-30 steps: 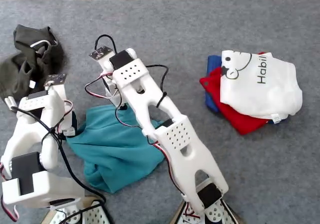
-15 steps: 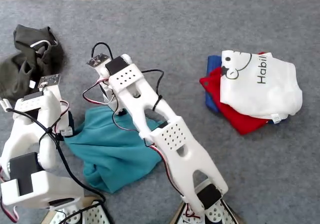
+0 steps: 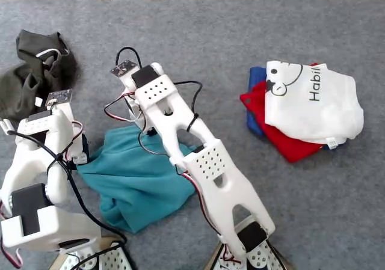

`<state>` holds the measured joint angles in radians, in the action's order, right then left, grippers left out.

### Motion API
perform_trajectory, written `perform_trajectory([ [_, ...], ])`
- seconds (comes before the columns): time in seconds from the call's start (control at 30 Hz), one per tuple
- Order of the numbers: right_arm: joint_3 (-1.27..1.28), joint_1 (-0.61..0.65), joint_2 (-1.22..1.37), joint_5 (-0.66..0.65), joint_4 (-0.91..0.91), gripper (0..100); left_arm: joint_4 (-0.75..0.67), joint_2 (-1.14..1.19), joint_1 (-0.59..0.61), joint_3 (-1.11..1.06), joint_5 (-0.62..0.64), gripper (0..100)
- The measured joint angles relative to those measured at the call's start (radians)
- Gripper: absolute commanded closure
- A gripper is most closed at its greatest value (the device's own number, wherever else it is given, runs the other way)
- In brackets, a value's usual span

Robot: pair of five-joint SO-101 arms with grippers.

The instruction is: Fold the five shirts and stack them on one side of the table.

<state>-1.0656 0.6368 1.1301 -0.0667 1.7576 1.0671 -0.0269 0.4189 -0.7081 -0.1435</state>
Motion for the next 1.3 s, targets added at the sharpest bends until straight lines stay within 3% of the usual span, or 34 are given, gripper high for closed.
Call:
perform_trajectory([
  [0.3,0.018,-0.032,-0.023,0.048,-0.002,98.5,0.0,-0.063,0.003,0.008,0.005,97],
  [0.53,0.021,-0.155,-0.1,0.109,-0.002,98.5,0.146,-0.232,-0.103,0.175,0.021,97],
  [0.77,-0.026,-0.347,-0.299,0.107,0.002,98.5,0.167,-0.256,-0.218,0.278,0.302,97],
  [0.83,-0.026,-0.384,-0.365,0.091,0.003,98.5,0.167,-0.256,-0.244,0.296,0.347,93],
  [1.03,-0.025,-0.468,-0.615,0.058,0.006,98.5,0.175,-0.262,-0.304,0.351,0.4,65],
  [1.3,0.166,-0.554,-0.911,-0.003,0.006,98.5,0.173,-0.236,-0.37,0.39,0.379,67],
])
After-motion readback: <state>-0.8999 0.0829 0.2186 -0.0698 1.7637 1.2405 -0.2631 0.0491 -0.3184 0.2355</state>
